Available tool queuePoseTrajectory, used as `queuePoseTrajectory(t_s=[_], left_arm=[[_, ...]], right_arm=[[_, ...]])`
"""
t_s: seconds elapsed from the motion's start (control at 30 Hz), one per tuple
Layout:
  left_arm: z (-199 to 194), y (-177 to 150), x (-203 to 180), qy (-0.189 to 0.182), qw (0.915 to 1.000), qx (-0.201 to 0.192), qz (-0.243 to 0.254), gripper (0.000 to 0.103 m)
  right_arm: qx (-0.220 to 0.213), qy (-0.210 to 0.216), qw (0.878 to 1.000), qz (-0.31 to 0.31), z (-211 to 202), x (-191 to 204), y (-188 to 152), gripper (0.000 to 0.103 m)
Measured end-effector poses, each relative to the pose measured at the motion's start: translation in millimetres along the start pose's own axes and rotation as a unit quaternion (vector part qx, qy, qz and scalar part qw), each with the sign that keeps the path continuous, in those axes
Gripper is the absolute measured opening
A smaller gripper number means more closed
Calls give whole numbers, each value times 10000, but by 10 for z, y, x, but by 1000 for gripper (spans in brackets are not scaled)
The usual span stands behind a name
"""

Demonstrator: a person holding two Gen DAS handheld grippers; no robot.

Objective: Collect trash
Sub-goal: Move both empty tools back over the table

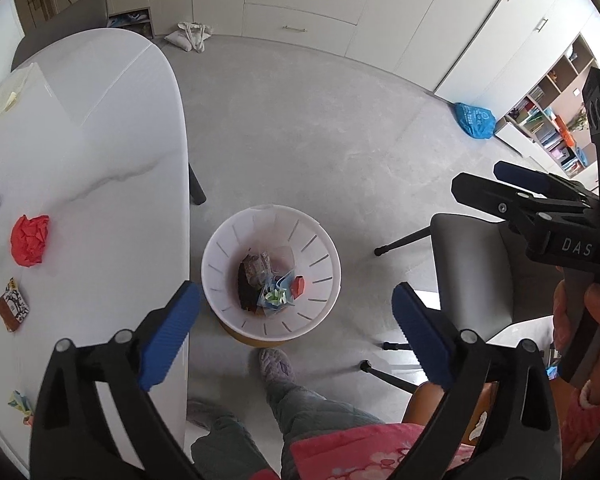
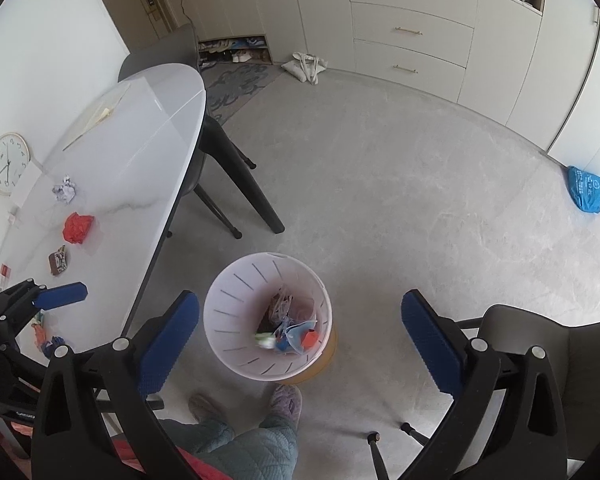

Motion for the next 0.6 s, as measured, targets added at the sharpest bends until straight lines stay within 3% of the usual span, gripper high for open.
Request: queuePoseTrajectory(t_s=[0.37, 0.6], left_arm=[[-142, -20, 197, 159, 9994, -84, -307, 95], [-449, -294, 854, 648, 9934, -284, -899, 95]], right_arm=[[80, 90, 9998, -135, 63, 167, 39, 100], [116, 485, 9977, -468, 173, 732, 103, 100]])
Point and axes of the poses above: each gripper's, at about its wrist camera, not at the fingertips, and z roughly the way its jaws point, x to its left, y to its top, the point moved 8 cm from there along z, roughly the way its jaws point, and after that the axes turned 6 degrees about y, right-handed, at the moved point
